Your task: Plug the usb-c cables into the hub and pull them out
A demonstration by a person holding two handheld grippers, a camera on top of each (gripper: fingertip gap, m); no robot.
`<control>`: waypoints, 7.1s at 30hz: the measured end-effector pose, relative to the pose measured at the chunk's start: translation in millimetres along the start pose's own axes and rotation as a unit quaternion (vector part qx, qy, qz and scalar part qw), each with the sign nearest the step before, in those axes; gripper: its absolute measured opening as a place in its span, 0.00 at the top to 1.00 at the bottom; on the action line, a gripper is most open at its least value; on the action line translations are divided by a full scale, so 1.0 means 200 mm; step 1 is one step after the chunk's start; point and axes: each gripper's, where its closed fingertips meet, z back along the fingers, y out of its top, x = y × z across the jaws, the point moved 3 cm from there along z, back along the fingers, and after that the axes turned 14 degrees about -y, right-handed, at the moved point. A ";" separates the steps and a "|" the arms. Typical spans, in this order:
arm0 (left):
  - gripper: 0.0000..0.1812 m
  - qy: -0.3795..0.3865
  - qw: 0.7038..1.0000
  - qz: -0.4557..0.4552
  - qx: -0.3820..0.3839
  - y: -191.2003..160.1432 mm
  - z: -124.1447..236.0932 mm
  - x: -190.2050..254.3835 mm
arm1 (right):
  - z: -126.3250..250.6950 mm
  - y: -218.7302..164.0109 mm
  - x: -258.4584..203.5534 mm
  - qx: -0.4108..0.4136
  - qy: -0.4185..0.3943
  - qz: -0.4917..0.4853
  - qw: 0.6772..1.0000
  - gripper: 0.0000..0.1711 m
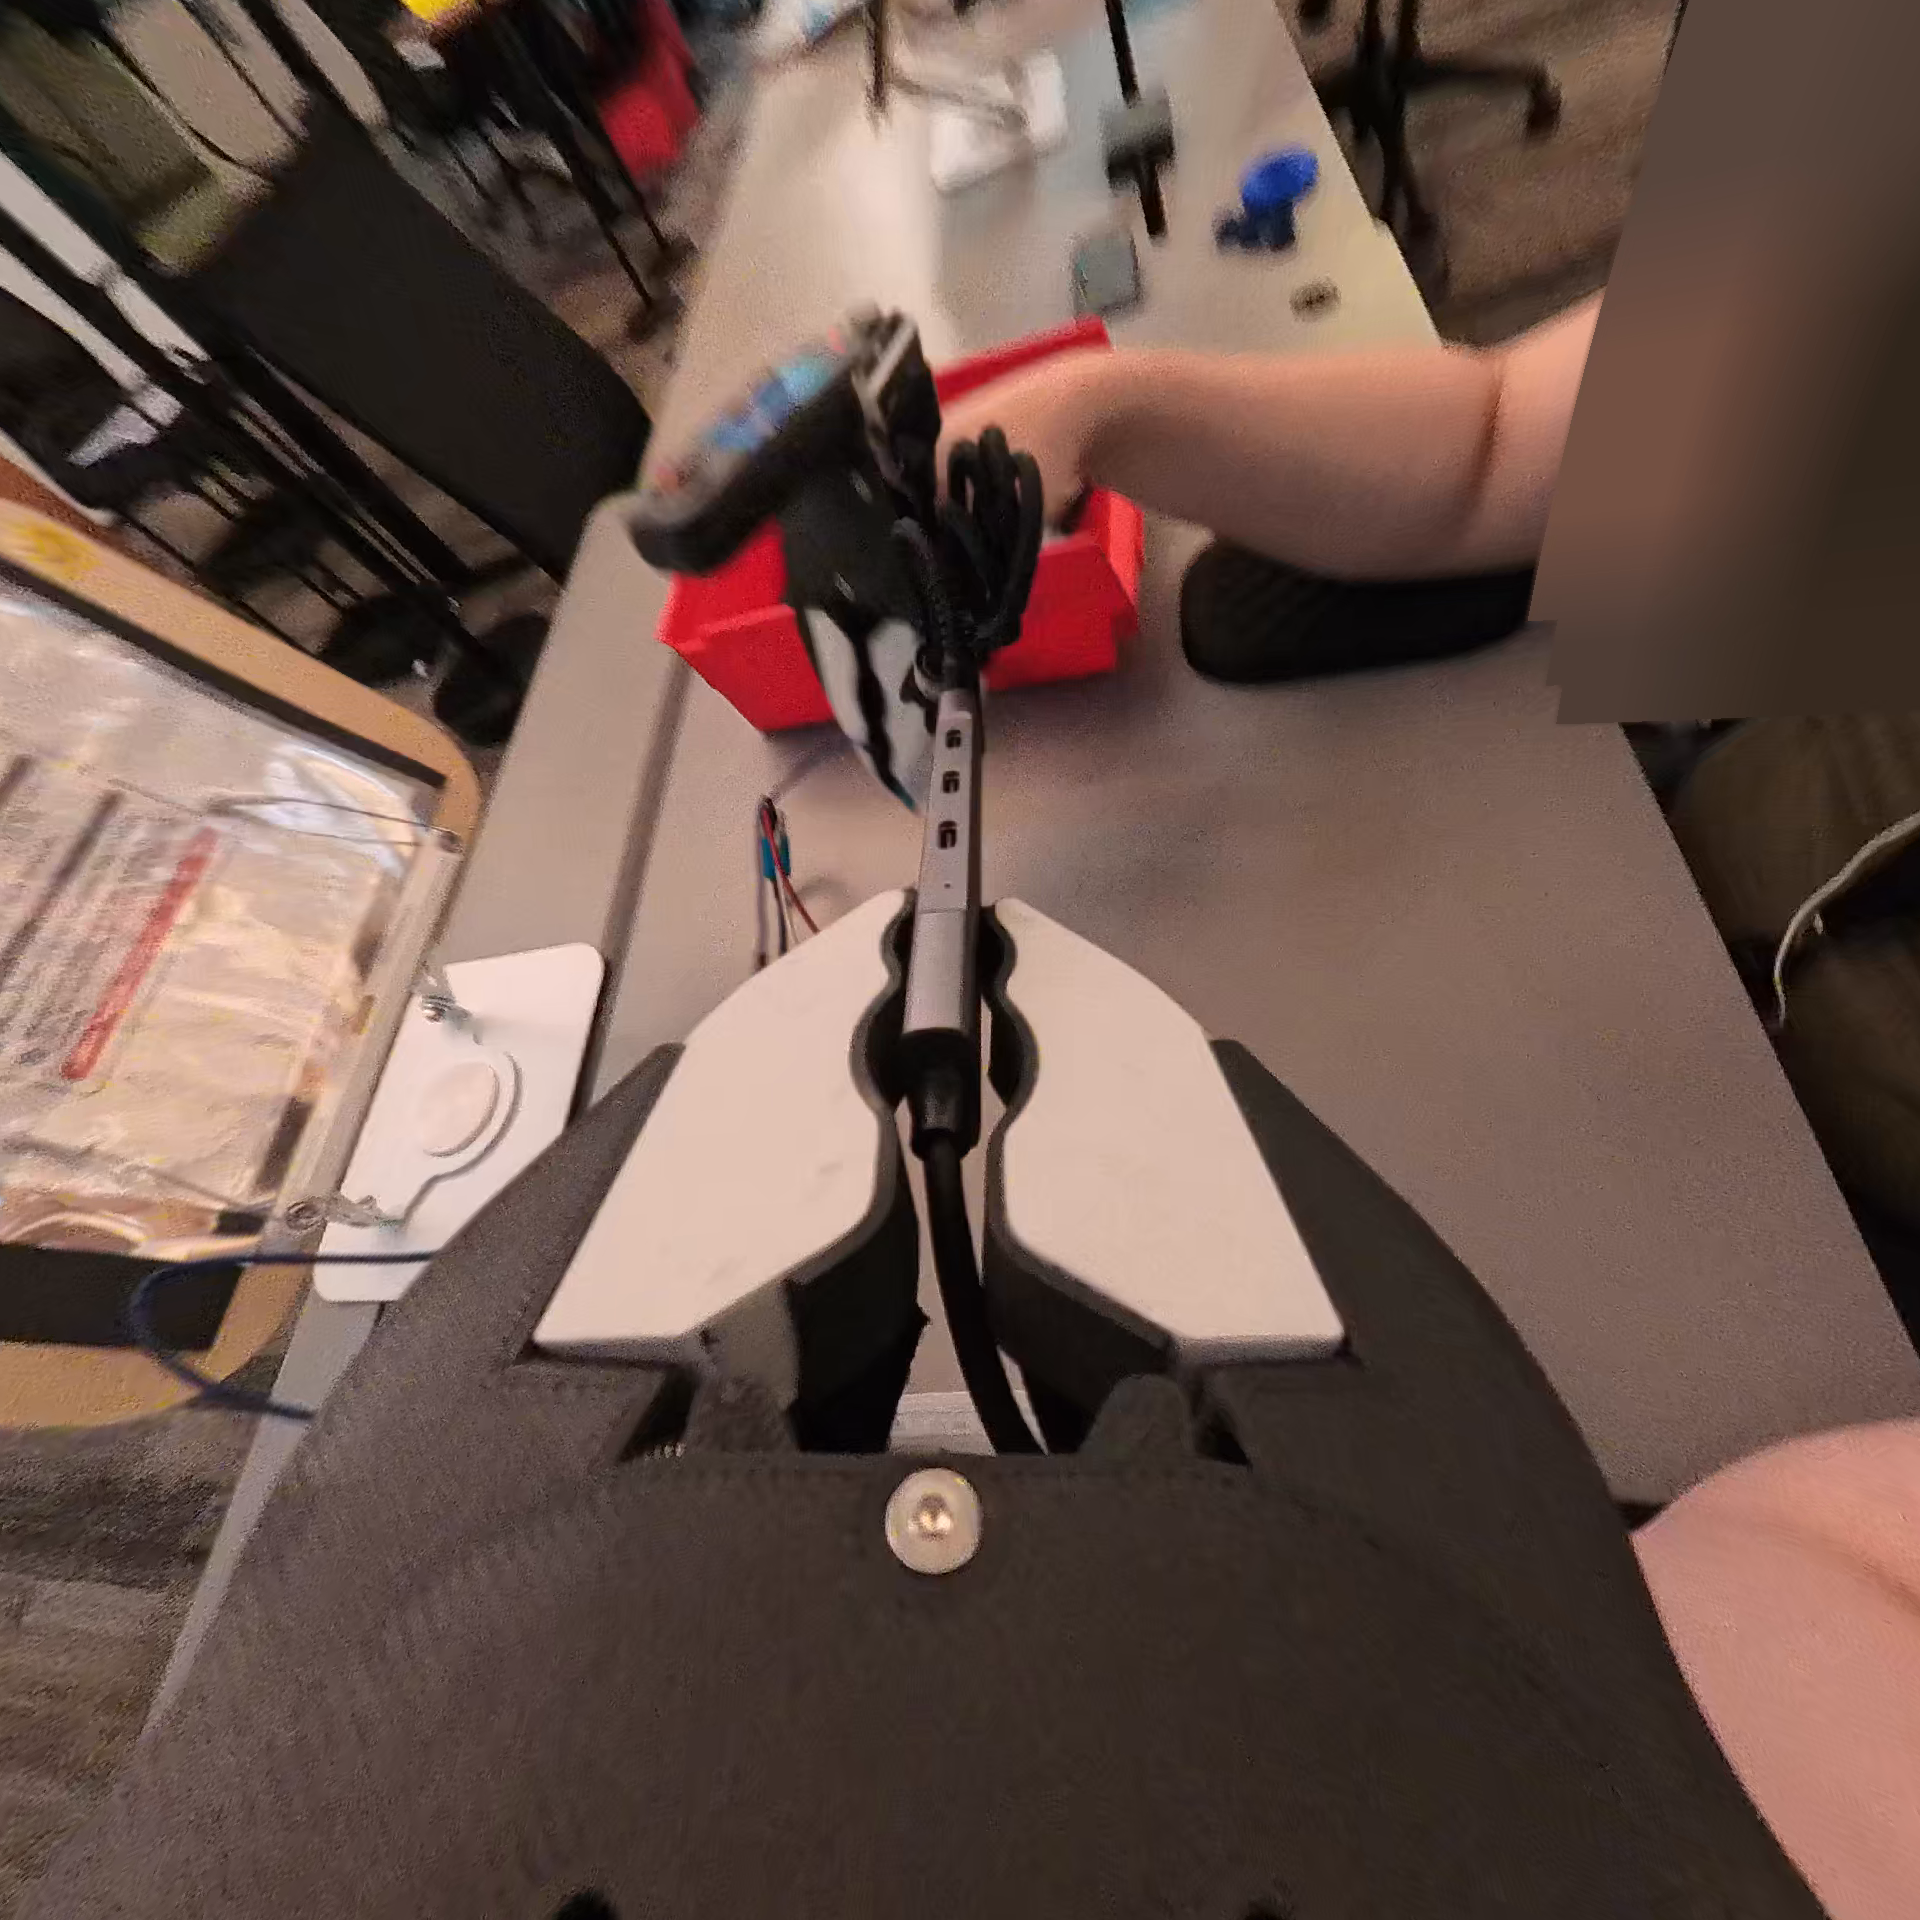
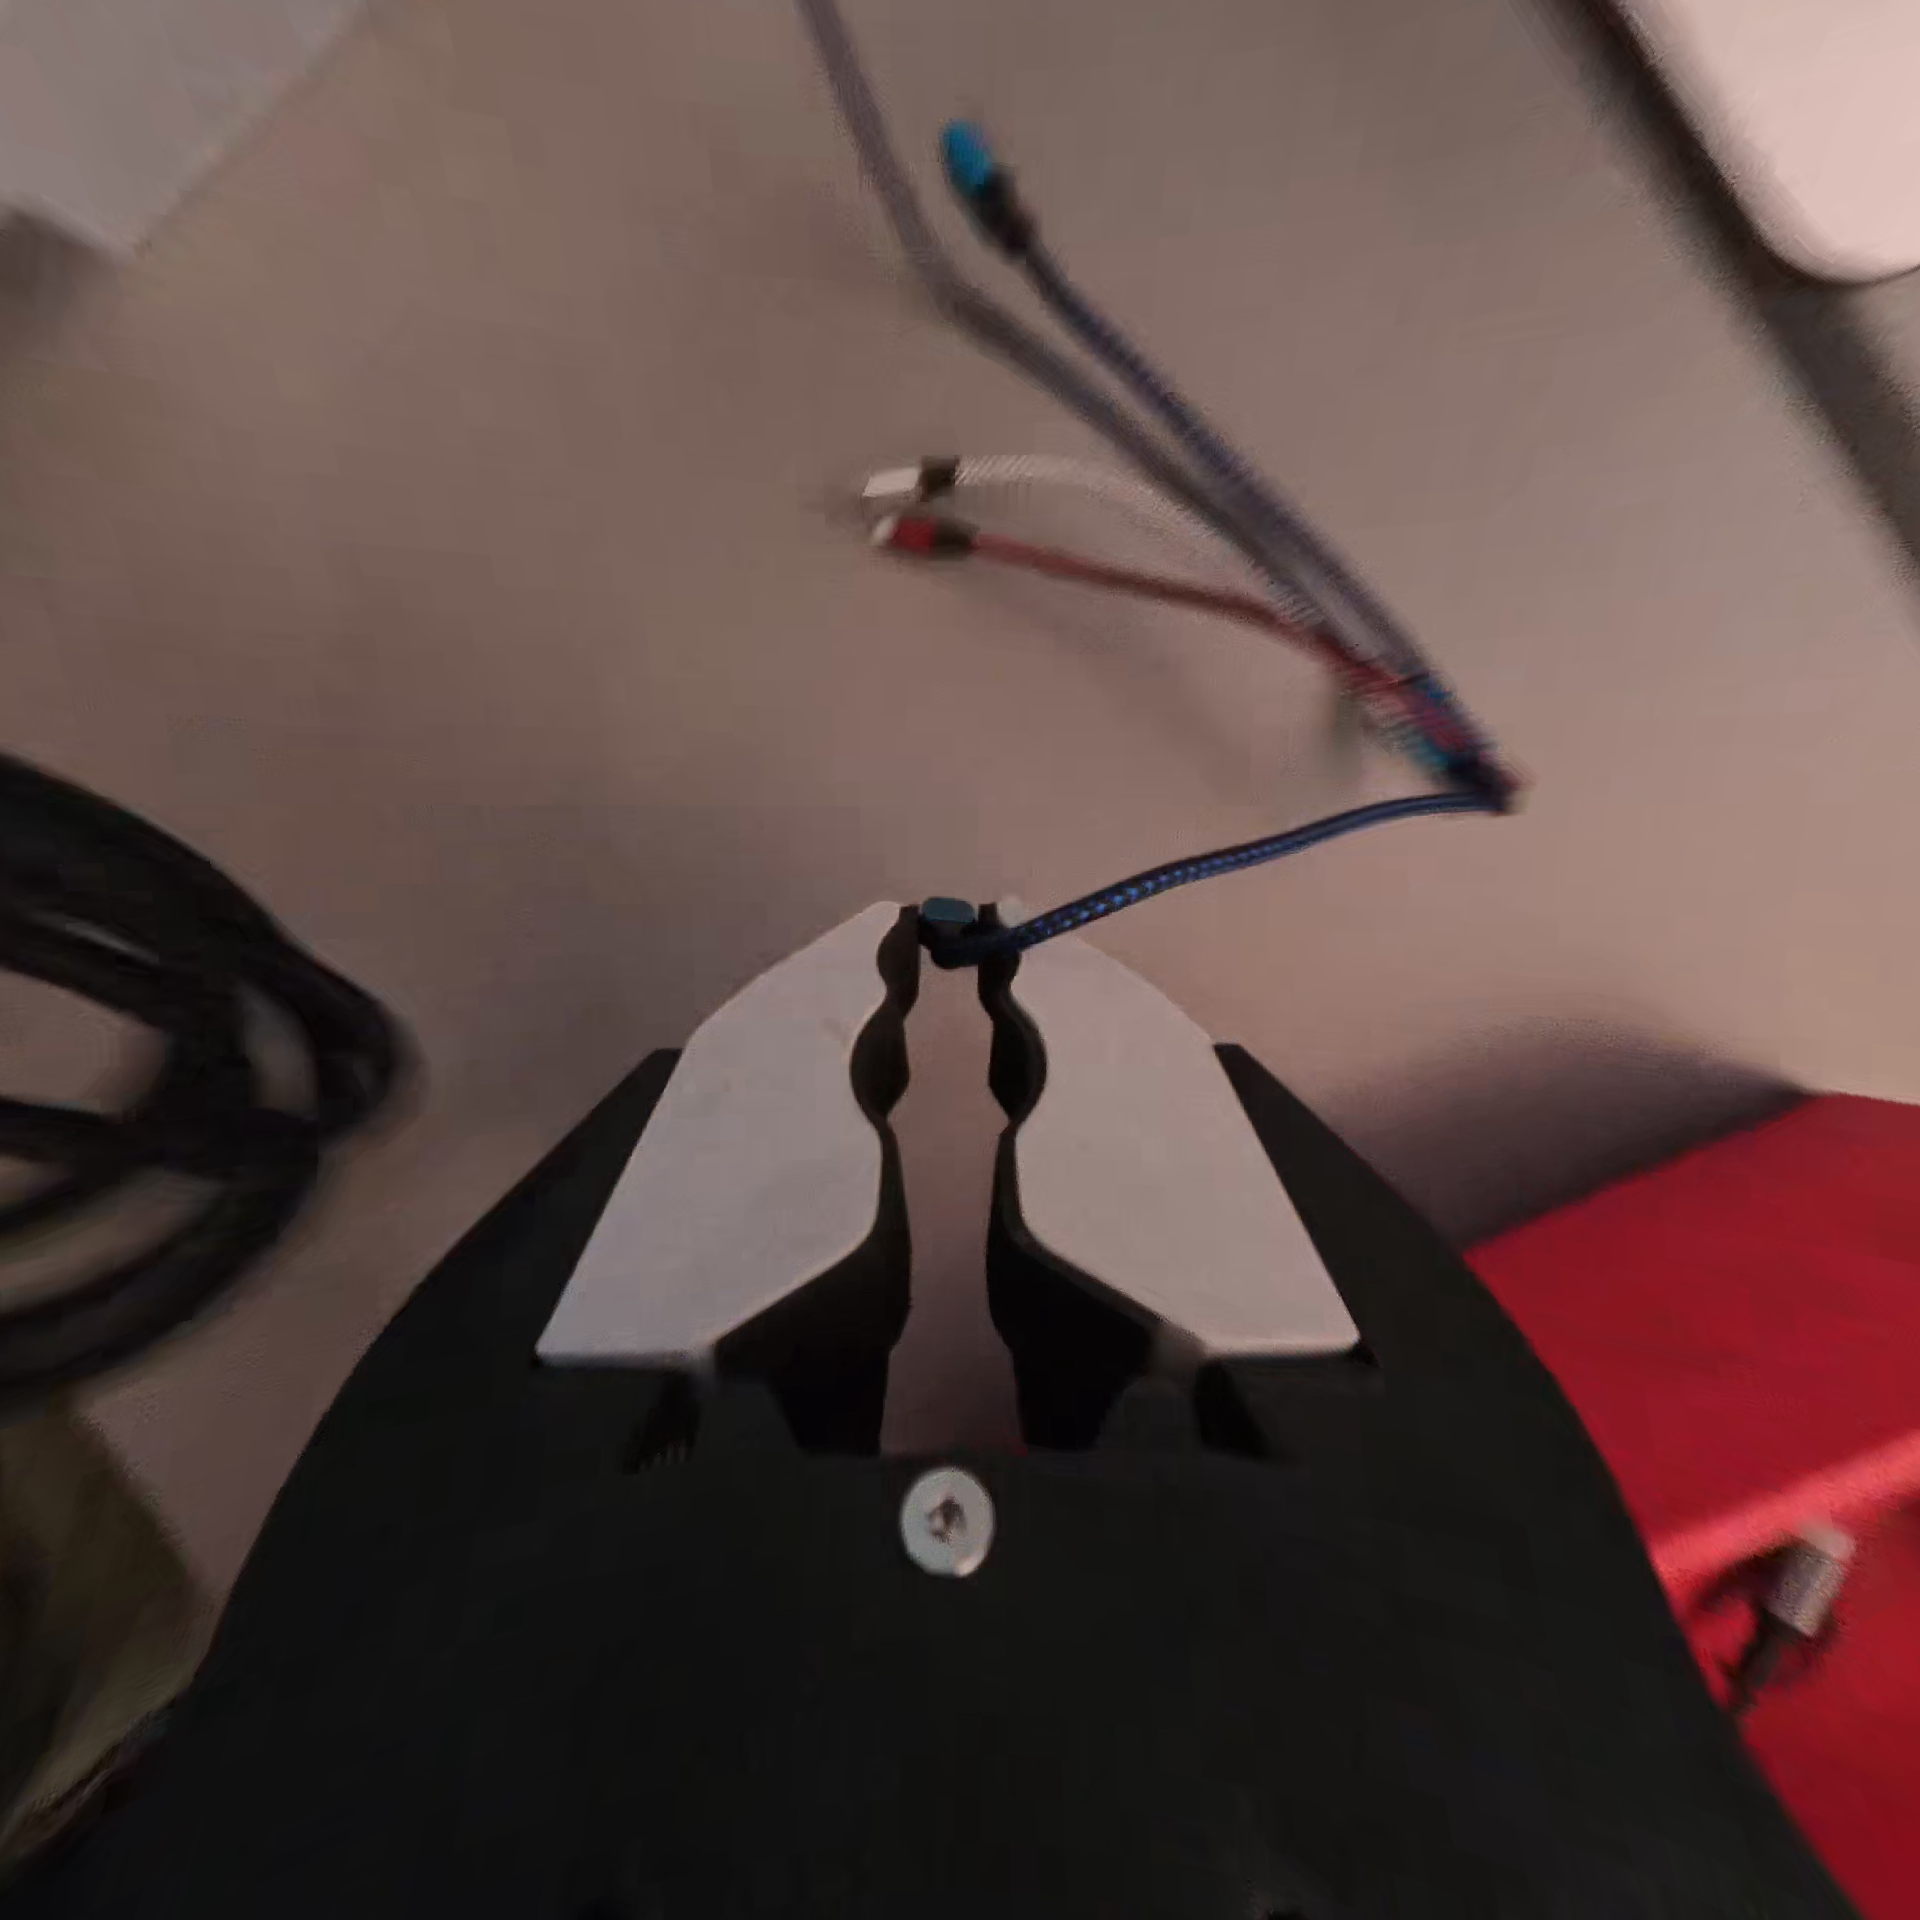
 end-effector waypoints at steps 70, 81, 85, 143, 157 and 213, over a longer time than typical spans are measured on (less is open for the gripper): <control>0.95 0.184 0.954 -0.014 0.234 0.13 0.67 0.10 | 0.33 0.04 0.32 0.041 -0.238 -0.016 0.970 0.96; 0.95 0.167 0.965 -0.001 0.204 0.14 0.57 0.06 | -0.03 -0.27 -0.07 -0.179 -0.096 0.059 0.977 0.85; 0.95 0.161 0.965 0.001 0.206 0.13 0.57 0.06 | 0.09 -0.35 -0.19 -0.179 -0.078 0.061 0.979 0.72; 0.95 0.139 0.969 -0.002 0.207 0.13 0.57 0.10 | -0.19 -0.21 -0.29 -0.077 -0.066 -0.073 0.992 0.18; 0.95 0.120 0.973 -0.015 0.198 0.16 0.53 0.12 | -0.24 -0.23 -0.40 -0.113 -0.062 0.002 0.992 0.71; 0.95 0.140 0.962 -0.005 0.233 0.11 0.65 0.13 | -0.07 -0.06 -1.08 0.008 0.108 0.076 0.991 0.29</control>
